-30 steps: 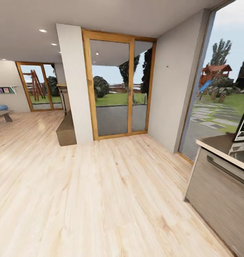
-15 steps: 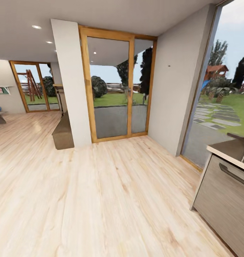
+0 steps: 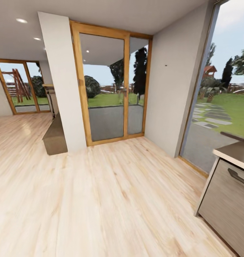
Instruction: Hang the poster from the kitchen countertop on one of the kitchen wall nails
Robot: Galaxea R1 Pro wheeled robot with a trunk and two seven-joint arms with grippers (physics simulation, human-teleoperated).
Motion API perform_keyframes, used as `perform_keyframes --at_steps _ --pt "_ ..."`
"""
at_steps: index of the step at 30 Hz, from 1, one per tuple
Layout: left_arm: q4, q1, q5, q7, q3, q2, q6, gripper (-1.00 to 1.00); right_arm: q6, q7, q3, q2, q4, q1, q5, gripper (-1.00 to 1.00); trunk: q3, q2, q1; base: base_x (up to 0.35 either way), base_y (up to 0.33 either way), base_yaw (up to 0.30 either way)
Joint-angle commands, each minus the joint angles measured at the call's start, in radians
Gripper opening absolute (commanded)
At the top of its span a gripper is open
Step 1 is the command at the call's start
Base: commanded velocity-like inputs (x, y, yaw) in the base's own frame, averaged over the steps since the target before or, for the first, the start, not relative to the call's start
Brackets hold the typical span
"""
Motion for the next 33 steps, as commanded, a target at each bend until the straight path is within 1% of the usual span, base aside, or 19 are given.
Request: perform_keyframes --at_steps 1,22,29,33 --pt "-0.001 0.000 -0.001 0.000 0.001 0.000 -0.002 1.00 -0.003 0.000 -0.001 0.000 0.001 -0.001 -0.001 1.00 -0.001 0.000 0.001 0.275 0.253 -0.282" --pt "-0.001 0.000 -0.001 0.000 0.002 0.000 -0.003 1.00 -0.003 -0.001 -0.002 0.000 0.001 -0.001 -0.001 1.00 -0.001 0.000 0.001 0.270 0.258 -0.294" --pt "-0.001 0.000 -0.001 0.000 0.002 0.000 -0.003 1.00 -0.003 -0.003 -0.002 0.000 0.001 -0.001 -0.001 1.00 -0.001 0.000 0.001 0.272 0.248 -0.079" --pt "-0.001 0.000 -0.001 0.000 0.002 0.000 -0.003 1.00 -0.003 -0.003 -0.002 0.000 0.001 -0.001 -0.001 1.00 -0.001 0.000 0.001 0.282 0.225 -0.182"
